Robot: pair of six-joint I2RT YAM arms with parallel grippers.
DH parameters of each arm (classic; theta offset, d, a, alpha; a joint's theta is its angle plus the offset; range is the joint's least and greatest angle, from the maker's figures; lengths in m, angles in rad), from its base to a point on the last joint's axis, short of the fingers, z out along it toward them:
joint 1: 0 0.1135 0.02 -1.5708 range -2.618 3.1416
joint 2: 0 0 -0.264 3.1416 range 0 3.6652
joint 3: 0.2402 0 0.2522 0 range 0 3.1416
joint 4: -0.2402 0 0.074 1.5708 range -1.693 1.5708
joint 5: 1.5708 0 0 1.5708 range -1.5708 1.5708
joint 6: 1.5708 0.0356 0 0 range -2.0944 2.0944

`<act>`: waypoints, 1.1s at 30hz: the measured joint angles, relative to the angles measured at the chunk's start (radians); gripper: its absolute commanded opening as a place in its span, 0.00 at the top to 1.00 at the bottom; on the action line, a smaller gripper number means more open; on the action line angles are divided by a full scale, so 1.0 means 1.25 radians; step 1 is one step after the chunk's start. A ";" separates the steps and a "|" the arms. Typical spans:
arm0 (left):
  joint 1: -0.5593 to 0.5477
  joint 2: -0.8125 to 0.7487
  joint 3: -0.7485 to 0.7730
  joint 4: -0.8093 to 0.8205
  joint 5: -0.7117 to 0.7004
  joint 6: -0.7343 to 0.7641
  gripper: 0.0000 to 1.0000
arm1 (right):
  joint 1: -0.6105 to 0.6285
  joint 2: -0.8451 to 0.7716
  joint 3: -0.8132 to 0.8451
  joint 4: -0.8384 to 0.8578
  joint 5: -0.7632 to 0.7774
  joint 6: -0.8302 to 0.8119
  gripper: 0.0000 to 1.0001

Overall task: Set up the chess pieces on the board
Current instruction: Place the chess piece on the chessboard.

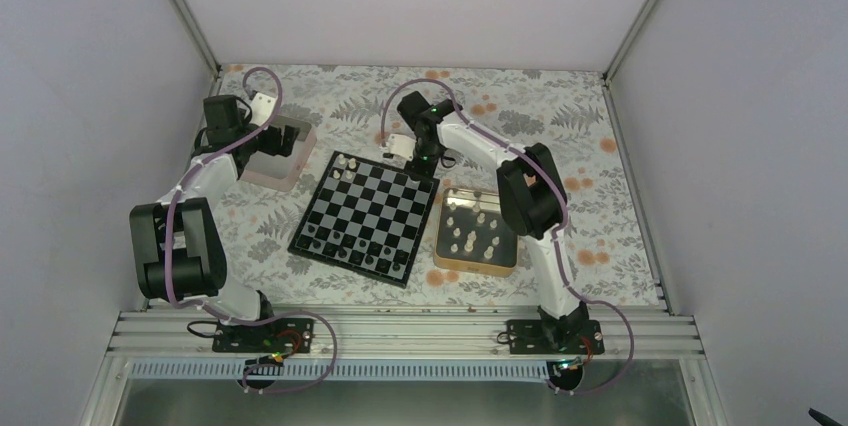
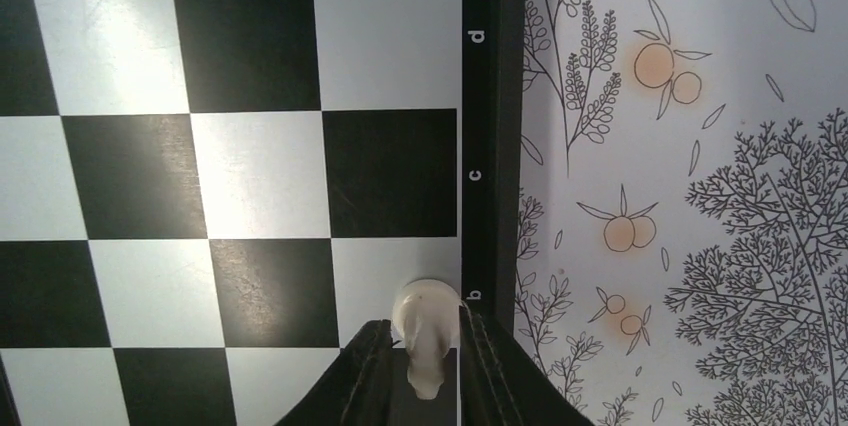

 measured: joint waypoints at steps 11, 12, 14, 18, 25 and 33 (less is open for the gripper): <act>0.000 0.000 0.000 -0.002 0.012 0.003 0.00 | -0.005 0.000 0.000 -0.011 -0.038 -0.003 0.94; 0.000 0.000 0.000 -0.003 0.012 0.003 0.00 | -0.005 0.000 0.000 -0.011 -0.039 -0.003 0.95; 0.000 0.000 0.000 -0.004 0.013 0.004 0.00 | -0.005 0.000 0.000 -0.011 -0.041 -0.003 0.95; 0.000 0.000 0.000 -0.005 0.013 0.006 0.00 | -0.005 0.000 0.000 -0.013 -0.045 -0.004 0.85; 0.000 0.000 0.000 -0.005 0.013 0.009 0.00 | -0.006 -0.003 0.000 -0.013 -0.048 -0.003 0.66; 0.000 0.000 0.000 -0.006 0.013 0.013 0.00 | -0.035 -0.114 -0.034 -0.013 -0.039 -0.001 0.66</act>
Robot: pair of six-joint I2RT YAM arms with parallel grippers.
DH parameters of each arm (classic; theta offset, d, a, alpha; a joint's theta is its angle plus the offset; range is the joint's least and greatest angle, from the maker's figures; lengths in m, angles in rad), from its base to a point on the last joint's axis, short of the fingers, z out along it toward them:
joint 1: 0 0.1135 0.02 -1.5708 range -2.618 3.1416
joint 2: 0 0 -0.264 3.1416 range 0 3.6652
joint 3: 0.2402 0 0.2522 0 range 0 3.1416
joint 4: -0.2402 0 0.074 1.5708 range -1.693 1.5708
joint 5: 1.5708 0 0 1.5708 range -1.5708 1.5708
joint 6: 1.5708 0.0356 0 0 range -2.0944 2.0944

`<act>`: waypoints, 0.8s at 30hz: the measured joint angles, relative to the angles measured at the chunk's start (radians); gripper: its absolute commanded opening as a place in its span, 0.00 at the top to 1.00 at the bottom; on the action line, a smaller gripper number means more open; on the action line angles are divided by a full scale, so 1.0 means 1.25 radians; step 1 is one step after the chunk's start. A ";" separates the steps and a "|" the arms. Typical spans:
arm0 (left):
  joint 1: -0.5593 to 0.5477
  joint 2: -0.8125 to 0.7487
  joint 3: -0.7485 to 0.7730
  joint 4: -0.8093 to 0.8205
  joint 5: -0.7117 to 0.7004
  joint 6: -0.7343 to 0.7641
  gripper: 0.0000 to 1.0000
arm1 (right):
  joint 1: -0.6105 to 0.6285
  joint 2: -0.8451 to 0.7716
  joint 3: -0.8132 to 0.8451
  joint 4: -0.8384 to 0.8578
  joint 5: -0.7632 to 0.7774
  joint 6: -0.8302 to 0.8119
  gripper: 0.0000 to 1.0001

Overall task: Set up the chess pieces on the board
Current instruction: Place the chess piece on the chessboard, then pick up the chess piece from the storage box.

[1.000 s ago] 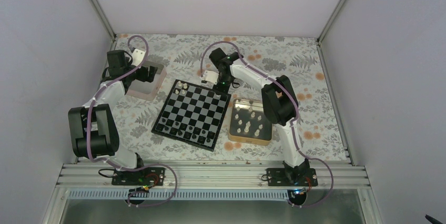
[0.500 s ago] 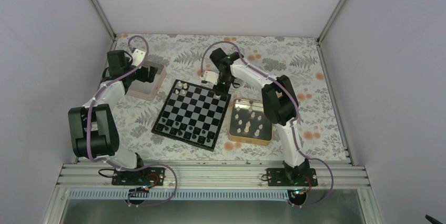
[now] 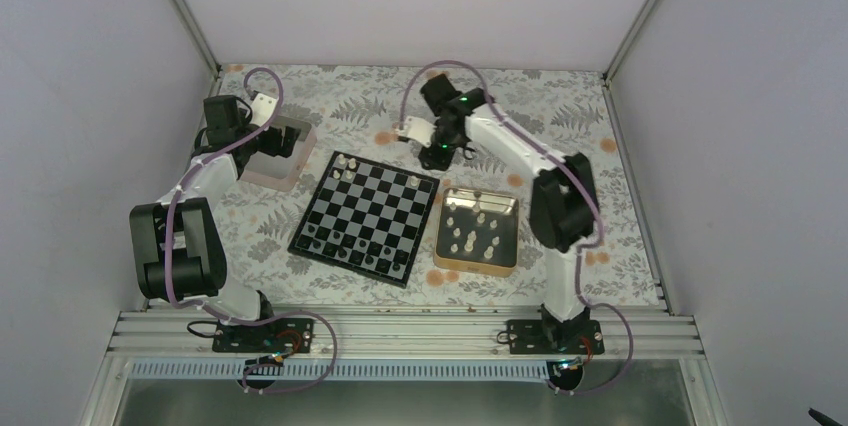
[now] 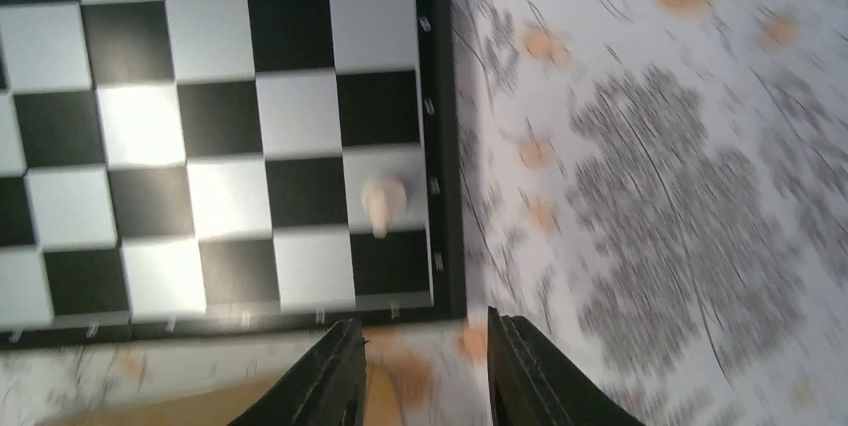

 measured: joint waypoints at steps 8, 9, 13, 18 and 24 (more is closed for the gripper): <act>0.000 0.000 0.000 0.006 -0.002 0.003 0.00 | -0.114 -0.319 -0.322 0.009 0.055 -0.002 0.67; 0.000 0.000 0.000 0.007 -0.003 0.003 0.00 | -0.123 -0.345 -0.358 0.004 0.061 -0.002 0.67; 0.000 0.000 0.000 0.010 -0.005 0.002 0.00 | -0.126 -0.429 -0.484 -0.004 0.067 0.003 0.67; 0.000 0.000 0.000 0.013 -0.005 0.002 0.00 | -0.126 -0.478 -0.580 0.002 0.058 0.009 0.70; 0.000 0.000 0.000 0.013 -0.007 0.003 0.00 | -0.102 -0.478 -0.605 0.013 0.016 0.017 0.69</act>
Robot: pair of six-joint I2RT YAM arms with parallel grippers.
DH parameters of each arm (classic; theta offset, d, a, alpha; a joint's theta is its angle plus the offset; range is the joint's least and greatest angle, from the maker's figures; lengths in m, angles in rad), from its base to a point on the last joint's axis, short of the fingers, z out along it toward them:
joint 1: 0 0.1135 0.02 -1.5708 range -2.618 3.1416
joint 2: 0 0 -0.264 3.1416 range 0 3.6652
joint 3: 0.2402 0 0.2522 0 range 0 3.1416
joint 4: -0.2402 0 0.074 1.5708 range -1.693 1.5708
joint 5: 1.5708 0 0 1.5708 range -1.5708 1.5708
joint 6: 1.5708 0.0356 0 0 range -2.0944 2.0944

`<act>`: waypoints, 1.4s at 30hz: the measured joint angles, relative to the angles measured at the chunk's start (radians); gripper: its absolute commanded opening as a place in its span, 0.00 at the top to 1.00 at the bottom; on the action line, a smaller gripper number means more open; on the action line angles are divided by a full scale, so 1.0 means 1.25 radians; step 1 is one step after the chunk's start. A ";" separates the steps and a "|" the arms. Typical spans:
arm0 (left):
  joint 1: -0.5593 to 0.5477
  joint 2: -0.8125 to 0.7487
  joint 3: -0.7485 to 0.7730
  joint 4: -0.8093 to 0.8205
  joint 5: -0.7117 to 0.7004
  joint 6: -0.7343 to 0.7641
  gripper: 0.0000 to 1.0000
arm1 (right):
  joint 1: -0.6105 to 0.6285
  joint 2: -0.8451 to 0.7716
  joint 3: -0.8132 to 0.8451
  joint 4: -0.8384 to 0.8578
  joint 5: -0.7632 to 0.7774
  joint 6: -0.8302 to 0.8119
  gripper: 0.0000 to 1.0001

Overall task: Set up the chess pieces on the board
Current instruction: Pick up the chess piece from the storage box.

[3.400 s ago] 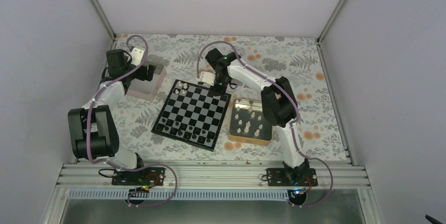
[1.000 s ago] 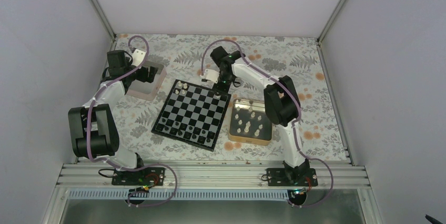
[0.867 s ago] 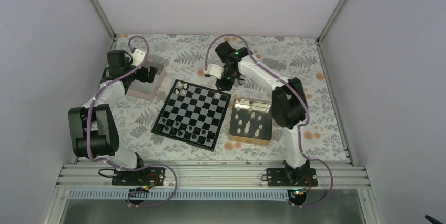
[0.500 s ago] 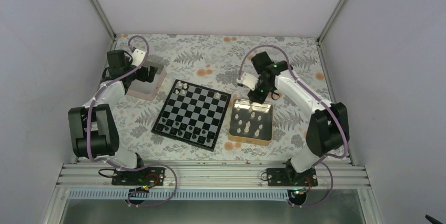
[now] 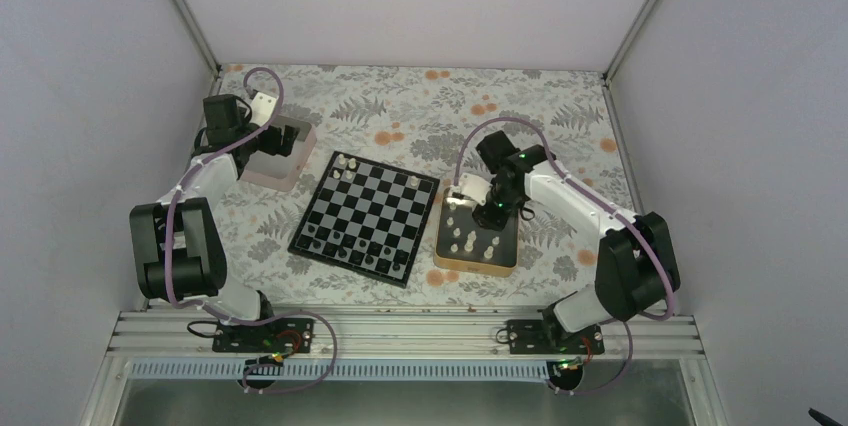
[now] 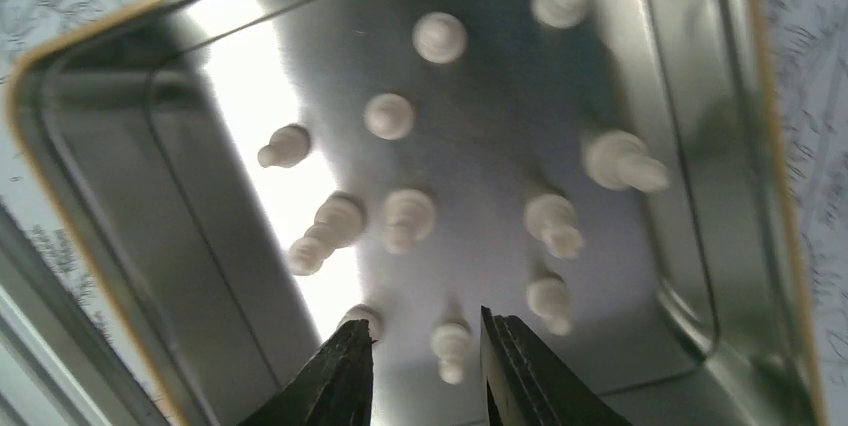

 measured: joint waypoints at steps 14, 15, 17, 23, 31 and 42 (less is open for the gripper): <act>0.000 0.000 0.000 0.000 -0.016 0.003 0.00 | 0.126 -0.016 -0.054 -0.006 -0.034 0.023 0.71; 0.000 0.000 0.000 0.000 -0.017 0.003 0.00 | 0.130 -0.016 -0.057 -0.005 -0.034 0.025 0.71; 0.000 0.000 0.000 0.000 -0.017 0.003 0.00 | 0.135 -0.016 -0.065 0.000 -0.032 0.029 0.71; 0.000 0.000 0.000 0.000 -0.018 0.003 0.00 | 0.144 -0.016 -0.090 0.021 -0.015 0.041 0.71; 0.000 0.000 0.000 0.000 -0.018 0.003 0.00 | 0.144 -0.015 -0.091 0.052 0.006 0.044 0.70; 0.000 0.000 0.000 0.000 -0.018 0.005 0.00 | 0.144 0.023 -0.091 0.080 0.016 0.042 0.72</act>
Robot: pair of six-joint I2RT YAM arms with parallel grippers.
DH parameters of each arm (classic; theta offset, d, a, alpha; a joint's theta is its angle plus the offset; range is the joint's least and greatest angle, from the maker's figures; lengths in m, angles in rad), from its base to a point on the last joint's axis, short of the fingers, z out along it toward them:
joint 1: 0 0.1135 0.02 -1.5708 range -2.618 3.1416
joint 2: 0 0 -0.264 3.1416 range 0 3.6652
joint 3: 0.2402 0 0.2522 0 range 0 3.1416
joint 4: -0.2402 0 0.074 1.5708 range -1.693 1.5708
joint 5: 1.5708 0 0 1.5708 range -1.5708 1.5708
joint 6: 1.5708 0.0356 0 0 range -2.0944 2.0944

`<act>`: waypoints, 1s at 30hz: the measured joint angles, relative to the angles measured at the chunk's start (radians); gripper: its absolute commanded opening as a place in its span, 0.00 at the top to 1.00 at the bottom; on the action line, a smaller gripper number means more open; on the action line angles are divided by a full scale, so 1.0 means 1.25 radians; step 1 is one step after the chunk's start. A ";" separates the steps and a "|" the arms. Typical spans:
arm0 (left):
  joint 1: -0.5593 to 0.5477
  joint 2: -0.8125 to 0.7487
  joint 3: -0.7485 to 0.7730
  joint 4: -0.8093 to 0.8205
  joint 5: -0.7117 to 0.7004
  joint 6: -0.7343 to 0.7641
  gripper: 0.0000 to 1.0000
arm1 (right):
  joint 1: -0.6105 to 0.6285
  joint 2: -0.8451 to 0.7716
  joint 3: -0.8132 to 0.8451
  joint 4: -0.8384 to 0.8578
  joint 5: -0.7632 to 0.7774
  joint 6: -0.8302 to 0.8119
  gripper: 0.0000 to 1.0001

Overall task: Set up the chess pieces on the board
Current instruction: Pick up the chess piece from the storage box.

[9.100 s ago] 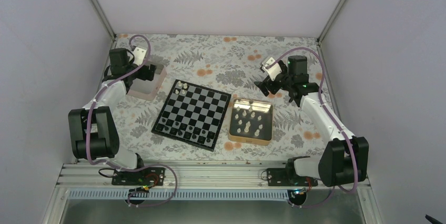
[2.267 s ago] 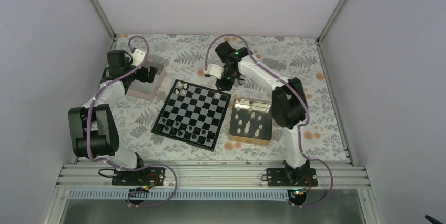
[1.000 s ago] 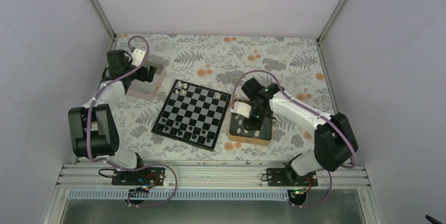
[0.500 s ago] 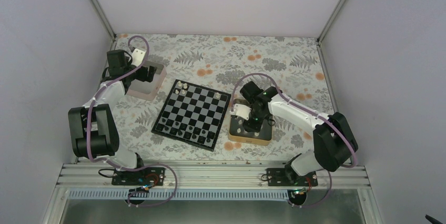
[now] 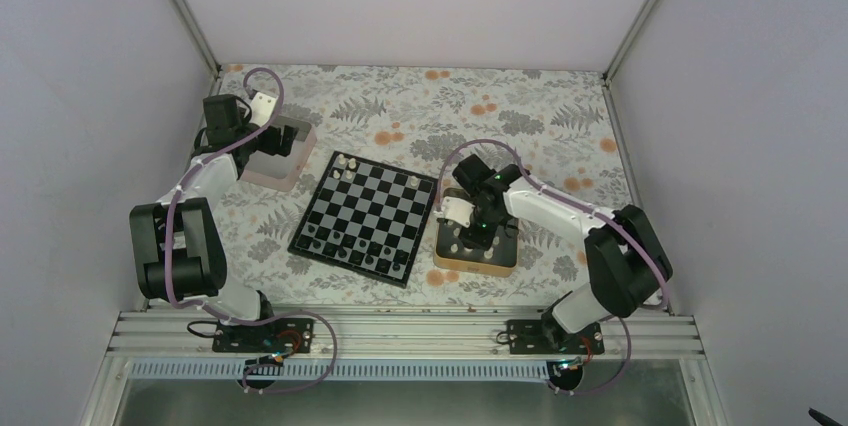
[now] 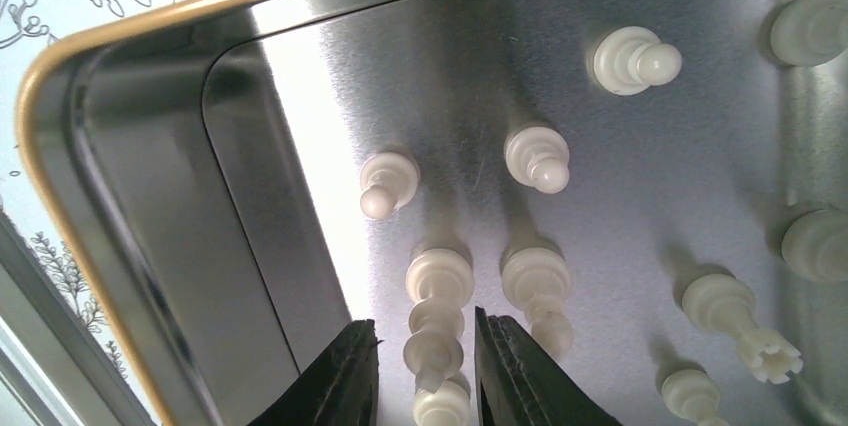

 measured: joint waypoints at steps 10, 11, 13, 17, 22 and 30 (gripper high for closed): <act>0.000 0.000 0.000 0.000 0.001 0.000 0.00 | 0.000 0.020 -0.005 0.018 0.016 0.000 0.89; 0.000 0.000 0.000 0.000 0.001 0.000 0.00 | 0.000 0.020 -0.005 0.018 0.016 0.000 0.90; 0.000 0.000 0.000 0.000 0.002 0.000 0.00 | 0.000 0.020 -0.005 0.017 0.018 0.002 0.92; 0.000 0.000 0.000 0.000 0.002 0.000 0.00 | 0.000 0.020 0.005 0.004 0.018 0.002 0.93; 0.000 0.000 0.000 0.000 0.006 0.000 0.00 | 0.000 0.019 0.075 -0.046 0.018 0.002 0.93; 0.000 0.000 0.000 0.000 0.014 0.000 0.00 | 0.001 0.047 0.329 -0.138 0.030 -0.023 0.94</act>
